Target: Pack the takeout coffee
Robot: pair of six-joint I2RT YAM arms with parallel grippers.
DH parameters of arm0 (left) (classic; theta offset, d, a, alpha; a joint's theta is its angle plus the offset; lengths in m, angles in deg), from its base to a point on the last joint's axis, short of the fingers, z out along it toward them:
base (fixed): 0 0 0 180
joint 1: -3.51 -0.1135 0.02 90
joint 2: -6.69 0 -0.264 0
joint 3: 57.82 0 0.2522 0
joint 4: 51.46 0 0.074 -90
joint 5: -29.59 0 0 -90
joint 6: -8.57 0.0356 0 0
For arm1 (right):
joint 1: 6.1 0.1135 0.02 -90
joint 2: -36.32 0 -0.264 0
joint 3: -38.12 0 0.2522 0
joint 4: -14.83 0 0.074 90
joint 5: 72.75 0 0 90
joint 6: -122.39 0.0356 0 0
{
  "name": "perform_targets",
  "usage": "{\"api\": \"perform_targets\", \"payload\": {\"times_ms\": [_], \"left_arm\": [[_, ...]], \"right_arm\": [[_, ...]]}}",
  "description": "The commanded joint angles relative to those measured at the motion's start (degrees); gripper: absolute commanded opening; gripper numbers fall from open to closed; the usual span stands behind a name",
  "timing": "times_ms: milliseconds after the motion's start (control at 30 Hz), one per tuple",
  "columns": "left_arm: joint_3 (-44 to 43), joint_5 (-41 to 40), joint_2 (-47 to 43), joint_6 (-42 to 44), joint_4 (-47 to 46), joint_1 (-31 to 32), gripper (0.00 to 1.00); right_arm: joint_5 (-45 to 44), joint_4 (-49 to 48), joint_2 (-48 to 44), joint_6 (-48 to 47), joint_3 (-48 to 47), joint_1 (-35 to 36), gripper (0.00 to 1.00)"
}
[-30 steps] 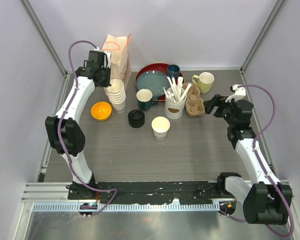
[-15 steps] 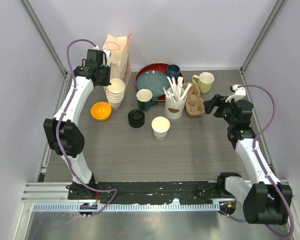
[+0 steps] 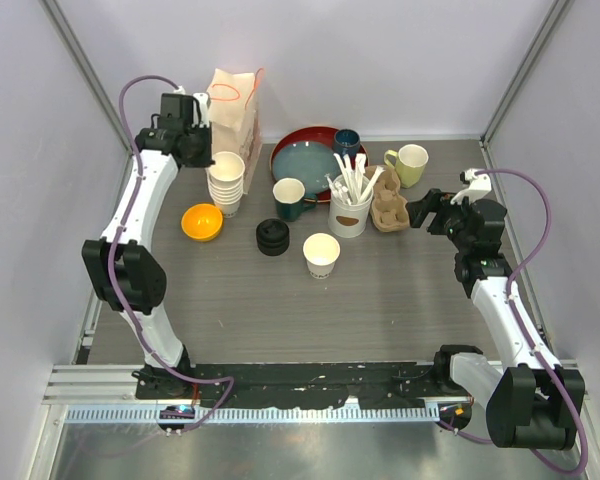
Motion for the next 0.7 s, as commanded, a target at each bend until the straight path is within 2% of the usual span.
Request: {"api": "perform_targets", "payload": {"times_ms": [0,333,667], "left_arm": [[-4.59,1.47,-2.23,-1.16,-0.64,-0.91,0.00],[-11.54,0.58,0.15,-1.43,1.29,-3.38,0.00],[-16.11,1.63,-4.50,-1.25,2.52,-3.55,0.00]], "right_arm": [[0.97,-0.86,-0.61,0.14,-3.04,0.21,0.82],[0.97,-0.86,-0.70,0.14,-2.95,0.21,0.82],[1.06,-0.95,-0.43,0.14,-2.78,0.21,0.82]]}}
